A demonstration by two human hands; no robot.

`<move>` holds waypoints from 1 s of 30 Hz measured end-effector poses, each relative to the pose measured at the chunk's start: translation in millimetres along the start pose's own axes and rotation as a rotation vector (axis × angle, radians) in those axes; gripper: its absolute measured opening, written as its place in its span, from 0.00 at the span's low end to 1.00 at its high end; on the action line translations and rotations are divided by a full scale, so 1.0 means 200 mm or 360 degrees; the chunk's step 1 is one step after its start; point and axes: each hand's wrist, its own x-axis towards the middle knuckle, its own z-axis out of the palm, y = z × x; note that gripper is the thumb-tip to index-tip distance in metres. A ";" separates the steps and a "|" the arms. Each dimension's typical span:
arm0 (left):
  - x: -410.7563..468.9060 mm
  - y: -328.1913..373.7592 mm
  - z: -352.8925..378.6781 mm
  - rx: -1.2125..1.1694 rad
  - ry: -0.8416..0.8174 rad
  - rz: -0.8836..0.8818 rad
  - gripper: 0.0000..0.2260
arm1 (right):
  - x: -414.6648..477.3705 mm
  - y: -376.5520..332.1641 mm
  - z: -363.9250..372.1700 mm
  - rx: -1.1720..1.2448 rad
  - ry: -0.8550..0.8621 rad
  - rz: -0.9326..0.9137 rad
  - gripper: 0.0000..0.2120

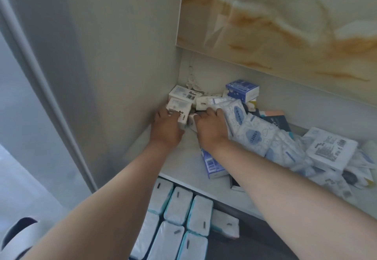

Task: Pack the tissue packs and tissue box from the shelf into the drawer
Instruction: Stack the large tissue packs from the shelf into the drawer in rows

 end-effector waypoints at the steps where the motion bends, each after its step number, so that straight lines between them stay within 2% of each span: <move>1: 0.00 0.00 0.01 -0.0096 -0.0007 -0.0037 0.25 | 0.00 0.01 0.01 0.0065 0.0038 0.0001 0.19; 3: 0.01 0.00 0.02 -0.0255 -0.0016 -0.0136 0.23 | 0.00 0.02 0.04 0.0216 0.0157 -0.0010 0.19; 6: 0.02 -0.01 0.00 -0.0402 0.0109 -0.0173 0.15 | -0.02 0.06 0.06 0.0490 0.0384 -0.0013 0.26; 8: 0.03 -0.05 0.00 -0.0476 0.0164 -0.0186 0.14 | -0.06 0.09 0.06 0.0670 0.0445 -0.0030 0.29; 11: 0.01 -0.09 -0.01 -0.0460 0.0015 -0.0165 0.25 | -0.12 0.12 0.04 0.0872 0.0516 -0.0073 0.29; 13: -0.01 -0.08 -0.03 -0.0259 -0.0190 -0.0245 0.33 | -0.16 0.12 0.01 0.0995 0.0558 -0.0082 0.29; 15: -0.03 -0.05 -0.04 -0.0116 -0.0253 -0.0310 0.38 | -0.20 0.11 -0.01 0.1062 0.0578 -0.0066 0.30; 18: -0.04 0.02 -0.02 -0.0245 -0.0165 -0.0402 0.41 | -0.25 0.07 0.01 0.1106 0.0611 0.0051 0.32; 20: -0.03 0.05 0.00 -0.0270 -0.0089 -0.0424 0.36 | -0.29 0.04 0.06 0.1092 0.0602 0.0044 0.32; 22: -0.03 0.06 0.02 -0.0281 -0.0005 -0.0402 0.32 | -0.34 0.03 0.11 0.1080 0.0570 0.0007 0.32; 30: -0.04 0.06 -0.18 -0.0342 0.0219 -0.0192 0.29 | -0.35 0.06 0.08 0.1176 0.0489 -0.0044 0.30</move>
